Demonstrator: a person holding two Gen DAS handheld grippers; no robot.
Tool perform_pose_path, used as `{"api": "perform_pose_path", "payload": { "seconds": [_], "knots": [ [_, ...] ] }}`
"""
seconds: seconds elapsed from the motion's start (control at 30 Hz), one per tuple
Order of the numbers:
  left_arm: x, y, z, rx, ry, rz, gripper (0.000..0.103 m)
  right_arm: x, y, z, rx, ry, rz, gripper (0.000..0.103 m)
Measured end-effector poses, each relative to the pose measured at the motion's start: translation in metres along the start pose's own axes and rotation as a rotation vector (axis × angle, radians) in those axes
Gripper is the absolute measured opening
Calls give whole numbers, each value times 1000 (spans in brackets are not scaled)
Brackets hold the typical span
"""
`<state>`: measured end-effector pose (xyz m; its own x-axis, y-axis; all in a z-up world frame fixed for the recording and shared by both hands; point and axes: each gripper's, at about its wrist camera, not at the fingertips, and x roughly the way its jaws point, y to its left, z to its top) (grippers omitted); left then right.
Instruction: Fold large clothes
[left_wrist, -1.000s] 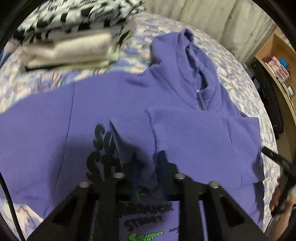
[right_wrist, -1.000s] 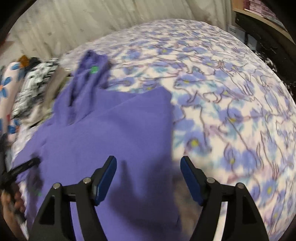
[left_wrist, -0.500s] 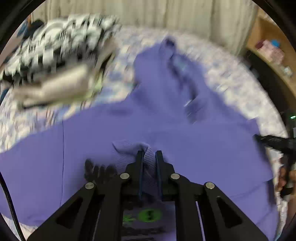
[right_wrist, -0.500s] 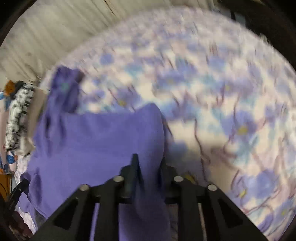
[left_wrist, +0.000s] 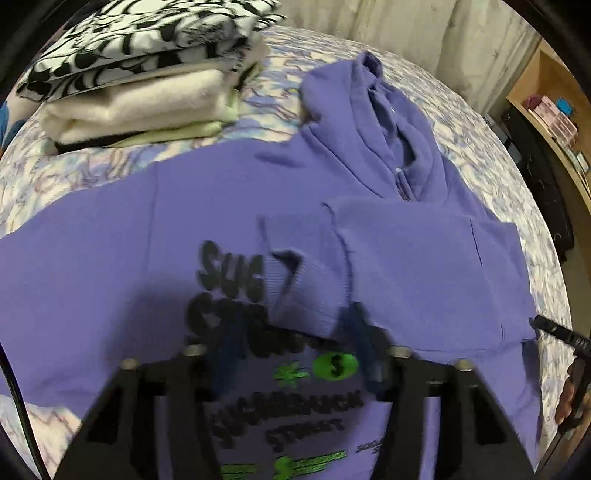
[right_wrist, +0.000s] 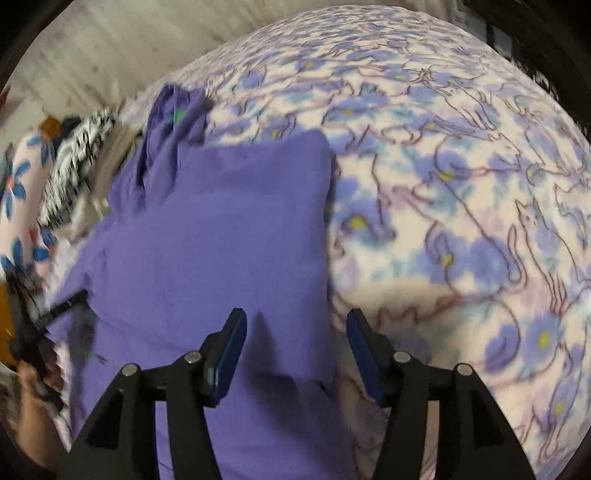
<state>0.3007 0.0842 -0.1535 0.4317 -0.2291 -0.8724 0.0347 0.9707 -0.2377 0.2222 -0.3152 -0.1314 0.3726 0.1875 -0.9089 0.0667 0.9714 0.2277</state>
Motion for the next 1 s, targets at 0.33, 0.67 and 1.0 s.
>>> {"api": "perform_pose_path", "payload": {
  "seconds": [0.33,0.67,1.0],
  "knots": [
    [-7,-13,-25,119,-13,139,25,-1,2,-27,23,-15,-85,32],
    [-61,-19,-29,54,-131,186,27,-44,54,-19,-120,-100,-115,44],
    [-12,-69,-5,54,-113,83,26,35,147,31,-225,-41,55,44]
  ]
}}
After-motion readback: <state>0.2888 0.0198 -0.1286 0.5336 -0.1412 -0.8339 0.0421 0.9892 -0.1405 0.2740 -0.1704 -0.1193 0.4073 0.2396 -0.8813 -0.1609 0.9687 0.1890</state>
